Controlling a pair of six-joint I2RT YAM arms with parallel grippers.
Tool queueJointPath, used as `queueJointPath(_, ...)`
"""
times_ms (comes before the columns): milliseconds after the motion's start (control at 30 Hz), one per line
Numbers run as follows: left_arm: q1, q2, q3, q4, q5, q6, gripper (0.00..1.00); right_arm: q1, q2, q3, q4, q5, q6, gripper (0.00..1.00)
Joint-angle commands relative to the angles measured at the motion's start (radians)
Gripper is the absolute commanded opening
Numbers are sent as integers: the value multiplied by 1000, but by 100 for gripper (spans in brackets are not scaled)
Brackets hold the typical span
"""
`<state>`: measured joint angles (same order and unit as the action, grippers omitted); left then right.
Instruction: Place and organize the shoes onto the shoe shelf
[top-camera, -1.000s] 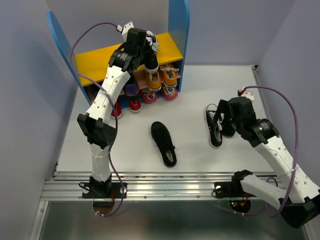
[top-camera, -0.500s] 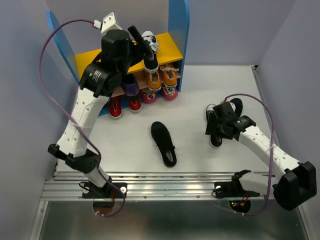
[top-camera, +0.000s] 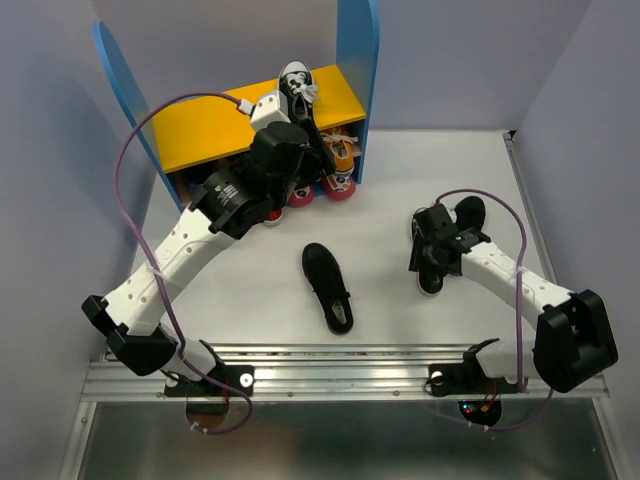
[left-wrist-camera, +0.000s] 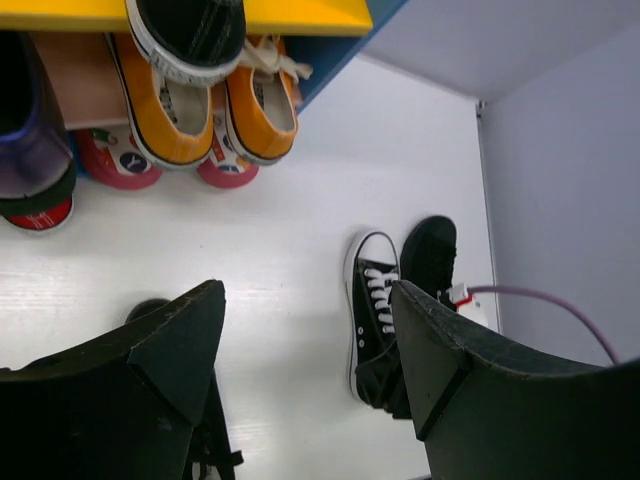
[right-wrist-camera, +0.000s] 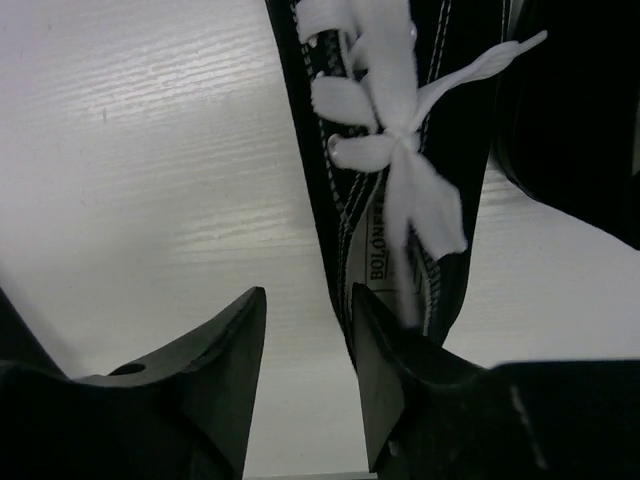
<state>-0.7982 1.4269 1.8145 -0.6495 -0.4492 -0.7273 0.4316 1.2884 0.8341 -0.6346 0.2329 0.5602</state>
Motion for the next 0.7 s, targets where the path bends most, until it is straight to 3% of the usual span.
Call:
queueJointPath(0,-45,-40,-50,25,-49,-50,77,1,22,0,85,-12,-26,36)
queueJointPath(33,-52,-52,-64,33,-51,-52,76,1,20,3,90,-35,-35,20)
queueJointPath(133,-82,-74,-139,34,-78,-69,75,18,11,28,105,-91,-61,1)
queueJointPath(433,-190,-131,-487,34,-36,-242,69,237,123,207,85,16,-69,1)
queueJointPath(667,-222,-181,-633,54,-28,-330,68,312,258,278,124,9,-66,1)
